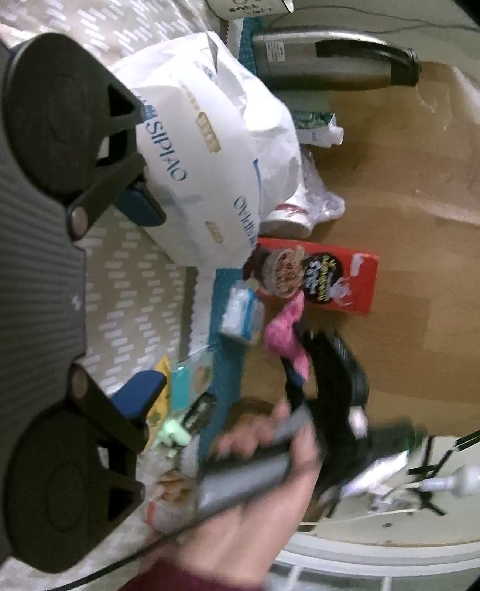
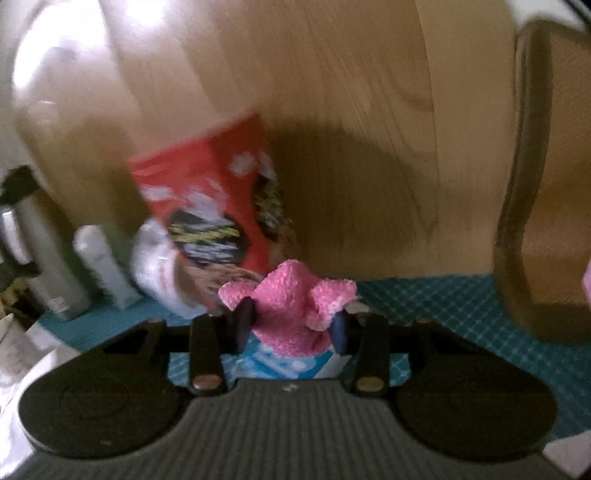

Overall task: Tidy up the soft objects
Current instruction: 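Pick up the pink plush toy with the right gripper and drop it nearby, then grasp the pink plush toy with the left gripper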

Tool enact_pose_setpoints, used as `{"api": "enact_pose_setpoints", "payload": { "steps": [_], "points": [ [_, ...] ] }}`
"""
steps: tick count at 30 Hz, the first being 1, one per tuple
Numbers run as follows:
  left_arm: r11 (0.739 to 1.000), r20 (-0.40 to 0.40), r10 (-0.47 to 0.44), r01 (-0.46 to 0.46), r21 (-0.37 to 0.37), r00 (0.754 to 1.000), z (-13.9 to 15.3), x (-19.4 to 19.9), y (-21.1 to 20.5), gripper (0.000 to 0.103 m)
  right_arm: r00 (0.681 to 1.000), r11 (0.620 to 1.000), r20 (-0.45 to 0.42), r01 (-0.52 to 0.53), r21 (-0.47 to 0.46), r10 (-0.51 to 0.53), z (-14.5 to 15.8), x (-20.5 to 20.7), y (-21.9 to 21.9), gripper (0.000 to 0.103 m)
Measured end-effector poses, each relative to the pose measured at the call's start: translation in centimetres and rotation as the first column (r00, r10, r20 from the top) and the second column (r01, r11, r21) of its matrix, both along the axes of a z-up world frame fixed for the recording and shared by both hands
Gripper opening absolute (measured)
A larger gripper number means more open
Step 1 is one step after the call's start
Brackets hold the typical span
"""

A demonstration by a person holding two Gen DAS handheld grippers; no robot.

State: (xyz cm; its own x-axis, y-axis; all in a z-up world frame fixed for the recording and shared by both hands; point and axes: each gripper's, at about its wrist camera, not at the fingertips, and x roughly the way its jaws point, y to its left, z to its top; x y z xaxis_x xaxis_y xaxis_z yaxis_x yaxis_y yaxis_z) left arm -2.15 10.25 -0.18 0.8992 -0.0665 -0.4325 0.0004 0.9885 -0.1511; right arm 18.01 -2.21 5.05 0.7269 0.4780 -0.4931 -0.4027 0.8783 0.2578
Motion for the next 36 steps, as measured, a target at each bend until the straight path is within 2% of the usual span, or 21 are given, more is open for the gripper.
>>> {"api": "enact_pose_setpoints", "payload": {
  "steps": [4, 6, 9, 13, 15, 17, 18, 19, 26, 32, 36],
  "points": [
    [0.991, 0.051, 0.003, 0.004, -0.13, 0.999, 0.4, -0.6, 2.2, 0.092, 0.993, 0.998, 0.097, -0.064, -0.012, 0.064, 1.4, -7.2, -3.7, 0.045],
    [0.984, 0.052, 0.0, 0.009, -0.178, 0.999, 0.4, -0.6, 3.0, 0.092, 0.985, 0.995, 0.141, -0.096, -0.037, 0.1, 1.2, -11.6, -6.0, 0.045],
    [0.987, 0.053, -0.022, 0.03, -0.156, 0.998, 0.6, -0.6, 2.5, 0.092, 0.972, 0.982, 0.16, -0.154, -0.108, 0.171, -0.7, -17.9, -8.5, 0.046],
    [0.991, 0.061, -0.111, 0.115, -0.065, 0.992, 1.0, -1.4, 0.0, 0.092, 0.964, 0.958, 0.151, -0.182, -0.224, 0.218, -4.2, -24.3, -9.1, 0.048],
    [0.985, 0.048, -0.147, 0.15, -0.08, 0.988, 1.0, -2.2, -0.9, 0.092, 0.962, 0.949, 0.156, -0.177, -0.261, 0.222, -5.5, -26.2, -8.9, 0.049],
    [0.977, 0.02, -0.175, 0.176, -0.117, 0.984, 1.2, -3.0, -1.6, 0.092, 0.961, 0.947, 0.165, -0.171, -0.27, 0.221, -6.4, -27.3, -8.4, 0.068],
    [0.973, 0.006, -0.189, 0.188, -0.132, 0.982, 1.3, -3.3, -1.8, 0.092, 0.961, 0.949, 0.168, -0.17, -0.266, 0.22, -6.7, -27.7, -8.4, 0.083],
    [0.97, -0.006, -0.202, 0.199, -0.142, 0.979, 1.5, -3.7, -2.0, 0.092, 0.96, 0.953, 0.176, -0.167, -0.254, 0.216, -6.8, -28.1, -8.5, 0.088],
    [0.952, -0.071, -0.268, 0.253, -0.176, 0.961, 3.0, -6.4, -3.5, 0.092, 0.968, 0.968, 0.17, -0.151, -0.201, 0.186, -7.2, -29.6, -9.9, 0.093],
    [0.953, -0.149, -0.299, 0.287, -0.098, 0.942, 3.2, -6.0, -7.3, 0.092, 0.977, 0.98, 0.154, -0.124, -0.158, 0.148, -7.3, -29.4, -11.0, 0.094],
    [0.961, -0.168, -0.273, 0.278, 0.004, 0.947, 3.2, -6.2, -9.4, 0.091, 0.978, 0.979, 0.146, -0.128, -0.16, 0.152, -7.3, -28.6, -10.6, 0.094]
  ]
}}
